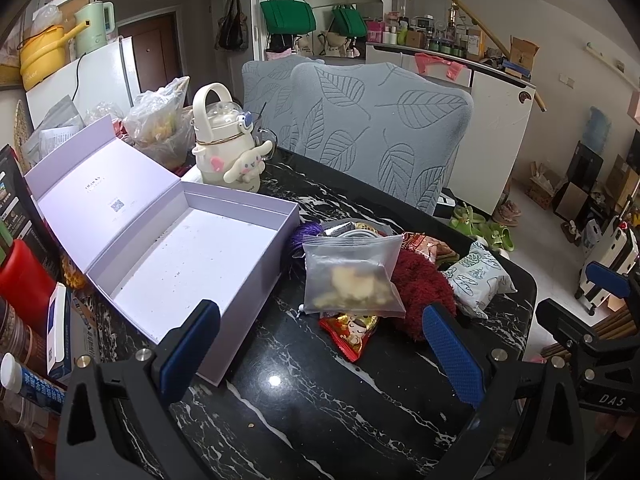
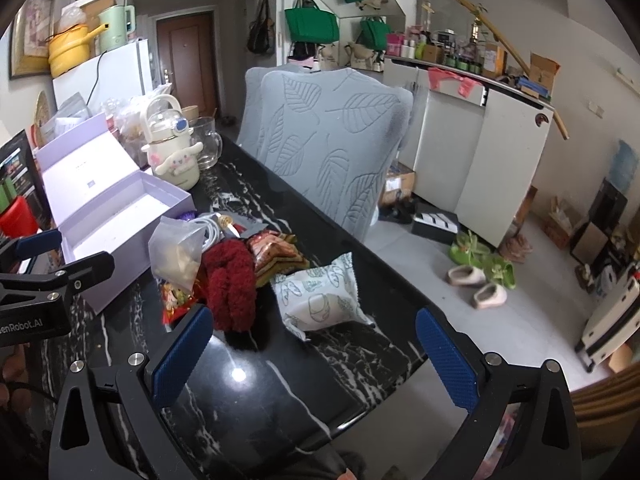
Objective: Organize soft objects
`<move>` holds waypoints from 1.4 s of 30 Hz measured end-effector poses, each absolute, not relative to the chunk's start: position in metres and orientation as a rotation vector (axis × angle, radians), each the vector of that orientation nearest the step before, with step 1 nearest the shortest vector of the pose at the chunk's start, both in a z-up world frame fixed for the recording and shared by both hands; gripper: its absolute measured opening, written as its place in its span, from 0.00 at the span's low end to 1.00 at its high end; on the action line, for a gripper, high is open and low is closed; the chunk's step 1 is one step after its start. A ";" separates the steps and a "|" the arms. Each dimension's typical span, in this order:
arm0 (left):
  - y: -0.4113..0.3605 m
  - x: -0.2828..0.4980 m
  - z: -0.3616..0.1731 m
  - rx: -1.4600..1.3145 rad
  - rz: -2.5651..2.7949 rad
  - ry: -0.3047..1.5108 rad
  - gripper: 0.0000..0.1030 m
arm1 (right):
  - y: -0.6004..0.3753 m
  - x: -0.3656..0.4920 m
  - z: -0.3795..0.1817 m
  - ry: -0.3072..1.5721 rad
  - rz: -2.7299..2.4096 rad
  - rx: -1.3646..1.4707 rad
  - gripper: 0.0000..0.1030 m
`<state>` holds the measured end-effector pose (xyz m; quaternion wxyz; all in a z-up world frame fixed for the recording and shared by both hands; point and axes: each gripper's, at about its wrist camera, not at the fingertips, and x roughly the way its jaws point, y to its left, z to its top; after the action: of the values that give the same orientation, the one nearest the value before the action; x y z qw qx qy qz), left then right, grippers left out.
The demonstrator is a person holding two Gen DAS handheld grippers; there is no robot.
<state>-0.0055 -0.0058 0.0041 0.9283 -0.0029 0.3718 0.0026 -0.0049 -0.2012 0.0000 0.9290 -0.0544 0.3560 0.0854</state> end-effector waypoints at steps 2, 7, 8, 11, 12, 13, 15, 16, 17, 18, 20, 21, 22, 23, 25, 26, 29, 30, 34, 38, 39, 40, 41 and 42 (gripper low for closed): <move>-0.005 -0.005 0.004 -0.011 0.001 0.765 1.00 | -0.201 -0.004 0.000 0.733 0.176 -0.113 1.00; -0.004 -0.005 0.004 -0.015 0.000 0.766 1.00 | -0.201 -0.004 0.000 0.734 0.182 -0.107 1.00; -0.004 -0.005 0.004 -0.016 0.000 0.765 1.00 | -0.201 -0.004 0.000 0.735 0.182 -0.108 1.00; -0.004 -0.005 0.004 -0.018 -0.002 0.767 1.00 | -0.202 -0.004 0.000 0.736 0.184 -0.110 1.00; -0.004 -0.005 0.004 -0.019 -0.003 0.768 1.00 | -0.202 -0.004 -0.001 0.736 0.185 -0.110 1.00; -0.004 -0.005 0.004 -0.019 -0.004 0.768 1.00 | -0.202 -0.004 -0.001 0.738 0.186 -0.109 1.00; -0.004 -0.006 0.004 -0.018 -0.003 0.769 1.00 | -0.202 -0.004 -0.002 0.743 0.187 -0.108 1.00; -0.004 -0.006 0.004 -0.018 -0.004 0.767 1.00 | -0.203 -0.004 -0.003 0.743 0.188 -0.106 1.00; -0.004 -0.006 0.004 -0.019 -0.004 0.767 1.00 | -0.203 -0.004 -0.003 0.744 0.189 -0.105 1.00; -0.004 -0.005 0.004 -0.018 -0.001 0.766 1.00 | -0.203 -0.004 -0.003 0.744 0.189 -0.105 1.00; -0.004 -0.005 0.004 -0.019 -0.001 0.768 1.00 | -0.203 -0.004 -0.003 0.744 0.189 -0.107 1.00; -0.004 -0.005 0.003 -0.019 0.000 0.769 1.00 | -0.203 -0.004 -0.003 0.745 0.189 -0.106 1.00; -0.004 -0.005 0.003 -0.020 -0.001 0.770 1.00 | -0.203 -0.004 -0.003 0.745 0.189 -0.106 1.00; -0.004 -0.005 0.003 -0.021 -0.002 0.771 1.00 | -0.203 -0.004 -0.003 0.744 0.191 -0.104 1.00; -0.004 -0.005 0.003 -0.020 -0.003 0.771 1.00 | -0.203 -0.004 -0.004 0.744 0.190 -0.105 1.00; -0.004 -0.005 0.002 -0.018 -0.003 0.772 1.00 | -0.203 -0.004 -0.004 0.743 0.190 -0.105 1.00; -0.005 -0.006 0.002 -0.018 -0.005 0.774 1.00 | -0.203 -0.004 -0.004 0.743 0.189 -0.104 1.00; -0.005 -0.006 0.002 -0.018 -0.007 0.773 1.00 | -0.204 -0.004 -0.004 0.743 0.189 -0.104 1.00; -0.006 -0.007 0.002 -0.016 -0.010 0.771 1.00 | -0.203 -0.004 -0.004 0.742 0.190 -0.106 1.00; -0.008 -0.007 0.001 -0.016 -0.015 0.776 1.00 | -0.204 -0.004 -0.004 0.742 0.192 -0.105 1.00; -0.008 -0.007 0.001 -0.016 -0.017 0.777 1.00 | -0.204 -0.004 -0.004 0.741 0.193 -0.105 1.00; -0.009 -0.007 0.000 -0.017 -0.018 0.777 1.00 | -0.204 -0.004 -0.003 0.742 0.195 -0.106 1.00; -0.009 -0.007 0.001 -0.016 -0.020 0.776 1.00 | -0.204 -0.003 -0.003 0.742 0.198 -0.107 1.00; -0.010 -0.007 0.001 -0.015 -0.021 0.773 1.00 | -0.204 -0.003 -0.003 0.741 0.202 -0.108 1.00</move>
<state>-0.0071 -0.0099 0.0014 0.9262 -0.0072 0.3769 -0.0102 -0.0027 -0.2044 -0.0028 0.9257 -0.0527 0.3613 0.0985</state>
